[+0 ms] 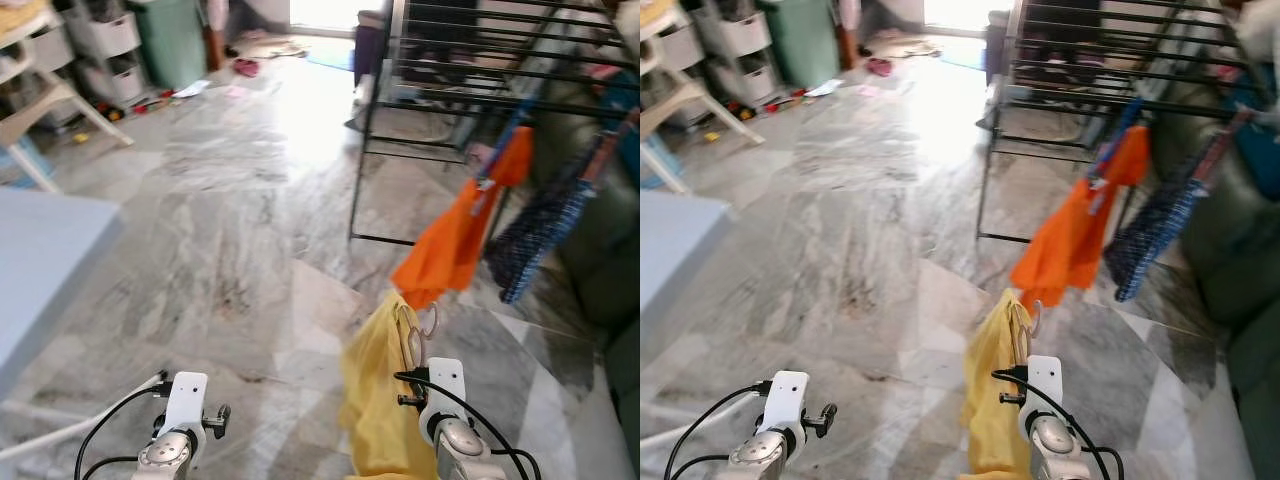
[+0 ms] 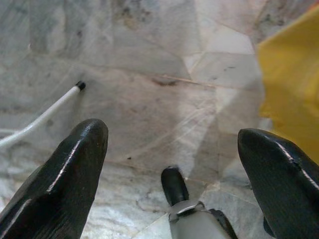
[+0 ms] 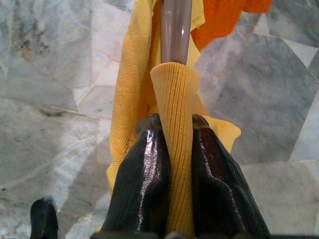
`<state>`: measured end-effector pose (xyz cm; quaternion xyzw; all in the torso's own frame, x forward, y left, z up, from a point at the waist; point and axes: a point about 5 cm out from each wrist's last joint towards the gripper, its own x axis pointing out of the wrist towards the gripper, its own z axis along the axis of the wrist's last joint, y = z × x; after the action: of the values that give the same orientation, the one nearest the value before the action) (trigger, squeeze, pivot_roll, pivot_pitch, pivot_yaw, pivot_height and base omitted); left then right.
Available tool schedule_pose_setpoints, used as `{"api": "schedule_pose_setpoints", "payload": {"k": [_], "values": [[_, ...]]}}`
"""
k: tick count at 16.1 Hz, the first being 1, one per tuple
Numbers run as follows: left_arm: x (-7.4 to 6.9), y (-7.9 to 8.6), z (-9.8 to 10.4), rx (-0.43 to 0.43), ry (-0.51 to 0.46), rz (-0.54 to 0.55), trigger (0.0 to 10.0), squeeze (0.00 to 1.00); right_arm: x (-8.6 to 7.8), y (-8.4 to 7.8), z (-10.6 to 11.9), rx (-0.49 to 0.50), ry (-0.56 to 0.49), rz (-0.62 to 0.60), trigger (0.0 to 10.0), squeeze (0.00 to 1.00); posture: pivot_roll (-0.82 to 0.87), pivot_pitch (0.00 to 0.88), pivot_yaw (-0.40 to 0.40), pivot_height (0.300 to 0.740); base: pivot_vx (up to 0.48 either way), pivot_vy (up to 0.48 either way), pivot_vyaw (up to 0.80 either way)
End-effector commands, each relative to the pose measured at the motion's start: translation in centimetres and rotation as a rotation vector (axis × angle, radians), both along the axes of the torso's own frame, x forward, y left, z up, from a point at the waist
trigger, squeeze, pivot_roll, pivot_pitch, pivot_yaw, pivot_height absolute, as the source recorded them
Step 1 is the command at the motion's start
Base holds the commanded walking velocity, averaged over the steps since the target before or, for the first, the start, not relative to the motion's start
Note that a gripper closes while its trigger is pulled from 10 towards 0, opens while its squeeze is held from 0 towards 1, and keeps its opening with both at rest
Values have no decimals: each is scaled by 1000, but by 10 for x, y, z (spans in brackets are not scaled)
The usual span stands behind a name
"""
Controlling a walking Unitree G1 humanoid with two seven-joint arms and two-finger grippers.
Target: Hang hanger
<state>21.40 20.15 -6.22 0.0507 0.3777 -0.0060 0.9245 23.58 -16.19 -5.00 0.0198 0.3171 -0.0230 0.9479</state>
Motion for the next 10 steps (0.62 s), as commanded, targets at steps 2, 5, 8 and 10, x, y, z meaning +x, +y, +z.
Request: {"api": "schedule_pose_setpoints", "payload": {"k": [2, 5, 8, 10], "values": [[1, -4, -1, -6, 20, -28, 10000, 0, -2, -6, -1, -9, 4, -22, 10000, 0, -105, 60, -38, 740, 0, -401, 0], [0, -5, -2, -1, 31, -37, 10000, 0, 0, -5, 0, -7, 1, -24, 10000, 0, -109, 57, -34, 740, 0, -421, 0], [-5, -3, -5, 2, 57, -15, 10000, 0, 0, -6, 0, -3, 2, -24, 10000, 0, -108, 57, -30, 740, 0, -140, 0], [-15, 4, -10, 27, 110, 10, 10000, 0, -2, -6, -2, 0, 15, -22, 10000, 0, -107, 57, -27, 740, 0, 0, 0]]}}
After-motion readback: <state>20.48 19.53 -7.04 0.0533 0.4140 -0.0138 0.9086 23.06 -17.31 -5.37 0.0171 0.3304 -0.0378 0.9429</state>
